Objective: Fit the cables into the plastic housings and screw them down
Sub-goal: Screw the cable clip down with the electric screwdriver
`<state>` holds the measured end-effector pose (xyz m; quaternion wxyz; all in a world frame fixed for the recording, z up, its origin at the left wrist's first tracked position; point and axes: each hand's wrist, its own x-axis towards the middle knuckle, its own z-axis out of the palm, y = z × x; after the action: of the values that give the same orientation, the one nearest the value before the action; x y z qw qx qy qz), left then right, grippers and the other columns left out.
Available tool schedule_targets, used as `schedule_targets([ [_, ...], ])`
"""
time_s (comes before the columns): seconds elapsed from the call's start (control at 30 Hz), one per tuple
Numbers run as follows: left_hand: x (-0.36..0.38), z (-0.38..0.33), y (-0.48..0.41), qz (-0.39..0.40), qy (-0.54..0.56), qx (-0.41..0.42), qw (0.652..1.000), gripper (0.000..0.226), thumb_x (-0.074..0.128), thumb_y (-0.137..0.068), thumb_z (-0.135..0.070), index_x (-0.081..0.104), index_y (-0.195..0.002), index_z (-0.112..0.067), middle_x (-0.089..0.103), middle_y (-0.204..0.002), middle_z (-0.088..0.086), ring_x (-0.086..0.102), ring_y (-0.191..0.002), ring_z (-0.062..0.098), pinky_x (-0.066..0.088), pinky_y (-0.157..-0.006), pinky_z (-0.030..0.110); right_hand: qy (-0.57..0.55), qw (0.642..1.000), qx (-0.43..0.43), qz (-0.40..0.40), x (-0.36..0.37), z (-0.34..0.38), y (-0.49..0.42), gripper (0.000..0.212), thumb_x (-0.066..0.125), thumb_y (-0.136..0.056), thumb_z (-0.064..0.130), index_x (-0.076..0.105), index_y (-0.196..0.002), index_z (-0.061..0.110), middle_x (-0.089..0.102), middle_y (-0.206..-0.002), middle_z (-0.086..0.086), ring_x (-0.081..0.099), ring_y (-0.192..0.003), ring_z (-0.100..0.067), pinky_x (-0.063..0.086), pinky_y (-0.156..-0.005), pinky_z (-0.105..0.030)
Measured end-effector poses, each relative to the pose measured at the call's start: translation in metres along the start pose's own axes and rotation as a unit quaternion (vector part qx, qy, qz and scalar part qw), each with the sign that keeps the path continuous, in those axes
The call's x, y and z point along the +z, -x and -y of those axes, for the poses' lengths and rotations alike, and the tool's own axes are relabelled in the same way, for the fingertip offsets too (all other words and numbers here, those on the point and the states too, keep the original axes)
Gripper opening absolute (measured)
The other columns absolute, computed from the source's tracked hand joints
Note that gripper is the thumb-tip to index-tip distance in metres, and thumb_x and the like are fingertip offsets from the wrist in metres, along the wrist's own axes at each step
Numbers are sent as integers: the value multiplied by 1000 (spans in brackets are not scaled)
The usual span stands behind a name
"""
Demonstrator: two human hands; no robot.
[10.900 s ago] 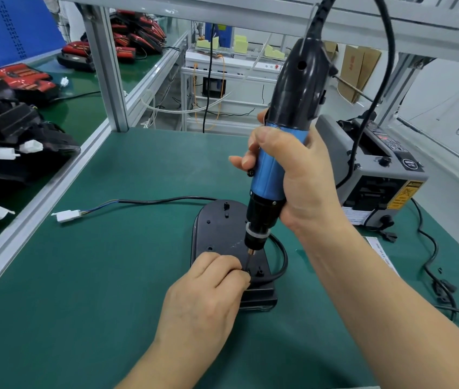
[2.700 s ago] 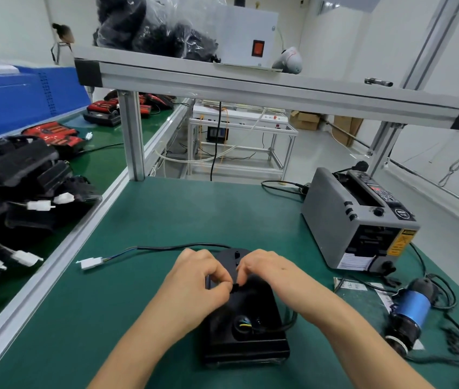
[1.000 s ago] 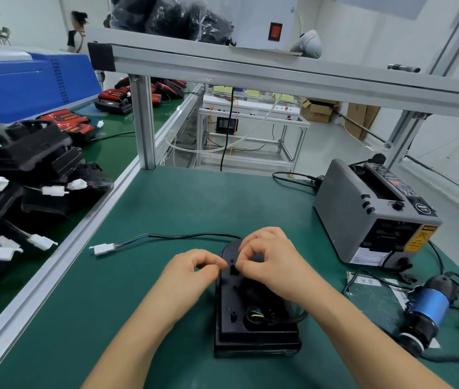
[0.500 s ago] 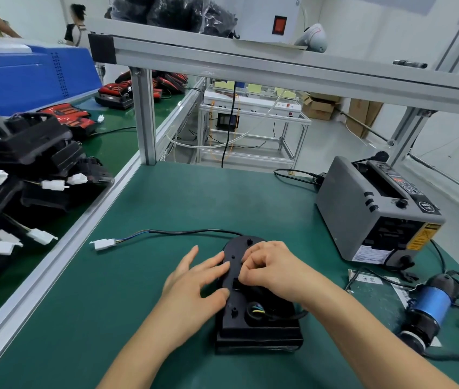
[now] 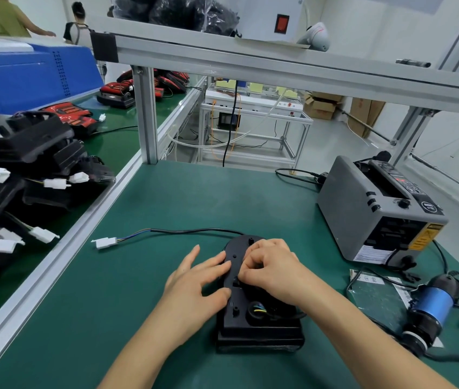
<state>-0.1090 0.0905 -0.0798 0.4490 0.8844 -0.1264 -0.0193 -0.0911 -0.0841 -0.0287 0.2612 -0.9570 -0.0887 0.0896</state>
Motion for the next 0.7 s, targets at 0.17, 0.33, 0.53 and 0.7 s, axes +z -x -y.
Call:
schedule_targets([
  [0.17, -1, -2, 1, -4, -4, -1, 1000, 48, 61, -88, -29, 48, -133, -43, 29, -139, -39, -6, -141, -6, 4, -119, 35, 14, 1000, -5, -11, 2, -1, -2, 27, 64, -82, 30, 54, -58, 38, 50, -96, 23, 30, -114, -3, 26, -97, -29],
  [0.33, -1, -2, 1, -6, 2, -4, 1000, 48, 61, -89, -30, 48, -133, -42, 29, -140, -39, -7, -141, -7, 4, -119, 36, 38, 999, -10, -23, 4, -2, -3, 26, 64, -82, 31, 53, -59, 37, 49, -94, 23, 31, -114, -5, 27, -97, -31],
  [0.53, 1, -2, 4, -34, -37, 21, 999, 47, 59, -89, -35, 47, -133, -43, 27, -139, -40, -7, -142, -6, 4, -118, 32, 51, 998, -16, -33, 6, -2, -4, 24, 63, -82, 31, 54, -60, 36, 47, -93, 23, 31, -116, -6, 27, -95, -31],
  [0.7, 2, -11, 19, -119, -158, 126, 972, 40, 77, -77, -25, 67, -114, -36, 57, -123, -21, 36, -136, 19, 31, -105, 42, 54, 997, -25, -40, 7, -2, -2, 13, 62, -83, 30, 62, -71, 33, 49, -99, 21, 32, -116, -8, 29, -95, -33],
])
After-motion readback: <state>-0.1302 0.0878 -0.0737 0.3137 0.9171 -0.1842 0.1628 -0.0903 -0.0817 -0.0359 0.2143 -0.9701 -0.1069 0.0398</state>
